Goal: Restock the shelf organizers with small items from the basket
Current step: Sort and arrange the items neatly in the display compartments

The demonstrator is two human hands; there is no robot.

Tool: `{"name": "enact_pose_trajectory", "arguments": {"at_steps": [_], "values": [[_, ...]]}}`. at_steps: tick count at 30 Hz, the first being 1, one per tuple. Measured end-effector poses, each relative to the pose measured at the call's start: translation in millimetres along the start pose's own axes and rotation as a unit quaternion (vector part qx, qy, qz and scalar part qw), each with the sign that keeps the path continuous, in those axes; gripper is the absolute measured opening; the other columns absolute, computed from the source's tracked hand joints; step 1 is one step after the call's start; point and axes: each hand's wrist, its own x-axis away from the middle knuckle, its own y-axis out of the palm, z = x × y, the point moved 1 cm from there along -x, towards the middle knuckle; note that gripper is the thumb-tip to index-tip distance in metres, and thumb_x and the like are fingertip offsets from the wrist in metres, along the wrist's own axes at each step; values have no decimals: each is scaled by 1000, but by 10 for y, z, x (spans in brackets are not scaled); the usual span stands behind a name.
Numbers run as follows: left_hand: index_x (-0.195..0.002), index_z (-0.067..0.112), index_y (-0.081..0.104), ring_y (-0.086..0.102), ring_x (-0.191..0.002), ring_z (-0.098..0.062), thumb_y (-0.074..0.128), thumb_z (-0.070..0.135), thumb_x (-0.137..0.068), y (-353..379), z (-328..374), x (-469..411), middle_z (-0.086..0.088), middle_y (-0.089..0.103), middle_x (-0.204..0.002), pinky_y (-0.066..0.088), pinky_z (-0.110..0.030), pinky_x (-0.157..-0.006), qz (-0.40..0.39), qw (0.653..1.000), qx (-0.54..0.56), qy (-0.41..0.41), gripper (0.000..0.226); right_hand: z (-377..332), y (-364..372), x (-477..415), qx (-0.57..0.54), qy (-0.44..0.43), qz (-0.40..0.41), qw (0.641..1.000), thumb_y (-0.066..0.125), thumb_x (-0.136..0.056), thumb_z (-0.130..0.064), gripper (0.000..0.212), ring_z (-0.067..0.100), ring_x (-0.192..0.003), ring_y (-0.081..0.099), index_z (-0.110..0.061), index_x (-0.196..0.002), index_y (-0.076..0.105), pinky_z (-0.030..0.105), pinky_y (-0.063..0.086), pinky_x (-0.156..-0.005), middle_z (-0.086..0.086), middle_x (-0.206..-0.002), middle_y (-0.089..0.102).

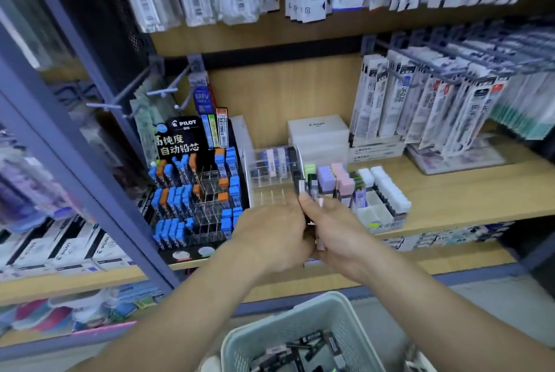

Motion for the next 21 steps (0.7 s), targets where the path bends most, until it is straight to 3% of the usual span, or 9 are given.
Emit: {"name": "enact_pose_trajectory", "arguments": {"at_steps": [3,5,7,9,11,14,18,21], "values": [[-111,24,45,56,-81,-19,51,56,-80,-150,-58,-162,5,63,-100,40,-31,-59,4,999,38,30,45,-179,-59,-106,0,-6,-3,1000,46,-101,-33,29,9,-54,61,-8,-93,60,26,51,-52,0,-63,63],[-102,24,52,58,-75,-16,60,55,-76,-208,-144,-267,6,64,-88,46,-32,-62,-41,979,199,23,41,-254,-117,-153,-14,6,-10,1000,48,-100,-32,27,11,-48,51,-8,-96,59,22,44,-45,5,-69,57],[-104,23,59,52,-62,-11,67,46,-82,-198,-248,-318,6,59,-73,43,-30,-60,-69,912,405,12,33,-287,-185,-190,-36,31,-31,998,50,-99,-32,24,8,-45,34,-11,-91,56,17,26,-37,3,-64,48],[-107,29,63,50,-57,-6,64,36,-88,-126,-318,-352,11,58,-67,45,-29,-58,-47,852,522,-6,20,-317,-242,-216,-43,62,-59,995,50,-99,-33,23,8,-48,28,-13,-91,55,14,19,-36,2,-63,46],[-106,36,61,56,-58,-4,64,26,-89,-63,-332,-407,8,61,-71,51,-24,-59,3,820,572,-20,20,-340,-272,-245,-40,84,-88,992,48,-100,-37,25,7,-48,26,-14,-94,55,13,18,-34,2,-64,46],[-109,20,66,62,-64,-11,71,16,-82,-66,-348,-505,-5,61,-79,52,-22,-58,59,781,620,-33,28,-388,-287,-287,-42,90,-101,990,49,-97,-45,31,6,-47,23,-15,-94,56,13,16,-34,1,-63,46],[-93,16,71,63,-61,-13,72,7,-79,-120,-357,-537,-3,66,-71,51,-27,-62,63,742,666,-42,17,-412,-296,-321,-32,92,-108,989,50,-95,-51,39,7,-48,22,-15,-87,60,13,15,-34,0,-63,44],[-94,14,71,60,-60,-17,73,13,-74,-120,-343,-548,-1,68,-73,52,-28,-63,65,709,701,-50,20,-411,-295,-329,-31,101,-122,987,51,-94,-52,40,6,-47,22,-14,-89,62,12,15,-33,0,-63,44]]}}
